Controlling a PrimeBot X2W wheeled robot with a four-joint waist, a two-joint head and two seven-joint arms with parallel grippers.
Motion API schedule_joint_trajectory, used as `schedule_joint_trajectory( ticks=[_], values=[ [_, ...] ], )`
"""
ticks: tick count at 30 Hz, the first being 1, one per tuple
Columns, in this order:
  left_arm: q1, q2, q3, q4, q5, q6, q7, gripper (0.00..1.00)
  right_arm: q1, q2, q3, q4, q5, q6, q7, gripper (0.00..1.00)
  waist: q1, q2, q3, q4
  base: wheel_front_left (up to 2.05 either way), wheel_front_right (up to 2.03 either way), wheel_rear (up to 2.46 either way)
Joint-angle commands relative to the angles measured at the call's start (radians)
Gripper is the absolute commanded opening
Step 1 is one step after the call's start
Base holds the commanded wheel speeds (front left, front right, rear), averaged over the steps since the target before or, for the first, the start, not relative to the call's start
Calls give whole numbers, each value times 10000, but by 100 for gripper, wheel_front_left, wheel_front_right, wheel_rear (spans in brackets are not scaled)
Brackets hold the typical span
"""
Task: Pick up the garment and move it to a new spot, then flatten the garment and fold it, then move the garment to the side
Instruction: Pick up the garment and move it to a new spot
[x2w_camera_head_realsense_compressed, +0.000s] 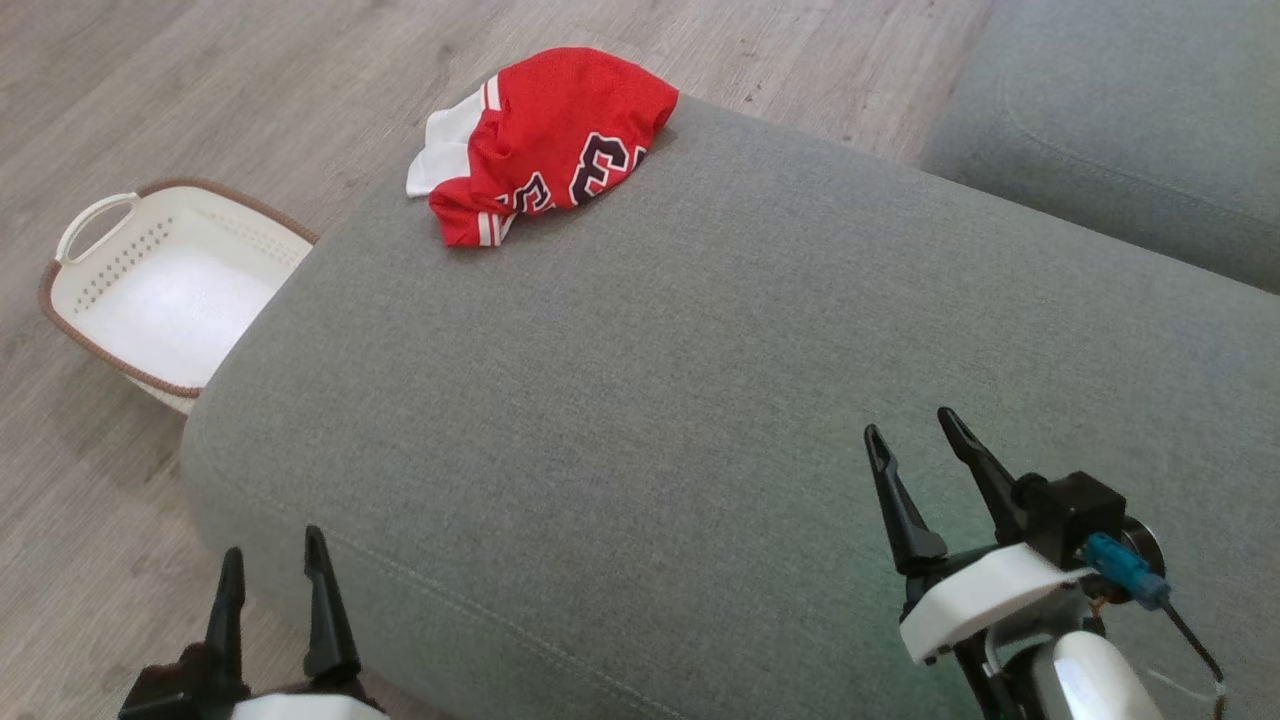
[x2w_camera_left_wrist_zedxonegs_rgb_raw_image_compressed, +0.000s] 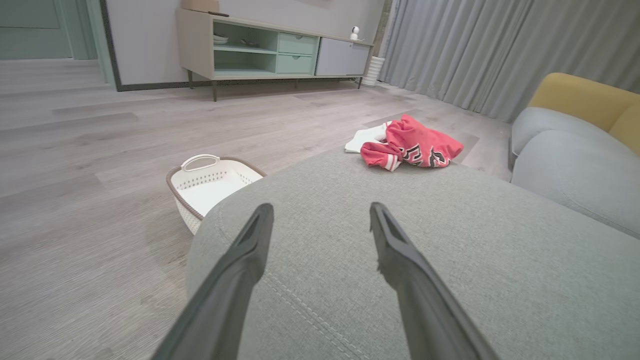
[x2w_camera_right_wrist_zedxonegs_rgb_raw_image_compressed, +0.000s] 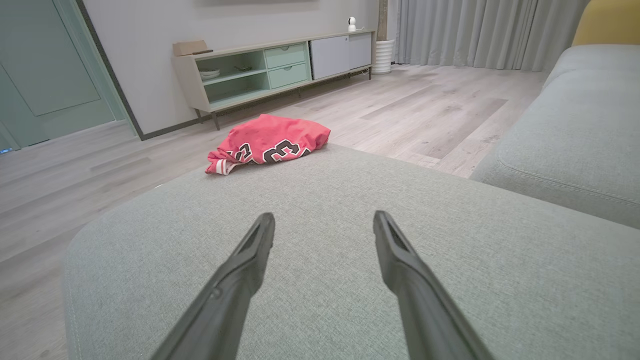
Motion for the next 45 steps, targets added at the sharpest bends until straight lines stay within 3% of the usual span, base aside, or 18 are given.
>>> schedule_joint_trajectory(
  ticks=[1, 7, 13, 17, 25, 29, 34, 45],
  values=[
    [-246, 54, 473, -362, 32, 53, -105, 100, -430, -59, 265, -286, -105, -7, 7, 100, -1, 0, 39, 25, 0, 0, 0],
    [-162, 152, 918, -636, 154, -73, -124, 100, -703, -59, 297, -336, -185, -7, 53, 100, -1, 0, 242, 75, 0, 0, 0],
    [-1772, 1152, 1594, -1077, 313, -348, 252, 100, -871, -59, -291, -1098, -774, -7, 356, 100, -1, 0, 884, 46, 0, 0, 0],
    [-3954, 1978, 1886, -954, 301, -897, 991, 100, -889, -59, -881, -1958, -1343, -7, 779, 100, -1, 0, 1465, 13, 0, 0, 0],
    [-7930, 3471, 1989, 1124, 442, -2156, 2282, 100, -1347, -58, -794, -3420, -2150, -7, 1783, 100, -1, 0, 2927, -1478, 0, 0, 0],
    [-9221, 3423, 1989, 2680, 79, -2563, 2734, 100, -1381, -58, -776, -3953, -2512, -7, 2168, 100, -1, 0, 3705, -2111, 0, 0, 0],
    [-10298, 3033, 1882, 4361, -154, -2750, 2932, 100, -1503, -62, -930, -4805, -2903, -7, 2521, 100, -1, 0, 4750, -2539, 0, 0, 0],
    [-11389, 1967, 1177, 7093, -285, -3503, 3037, 100, -1594, -70, -1118, -5741, -3105, -7, 2783, 100, -1, 0, 6083, -2724, 0, 0, 0]
  ],
)
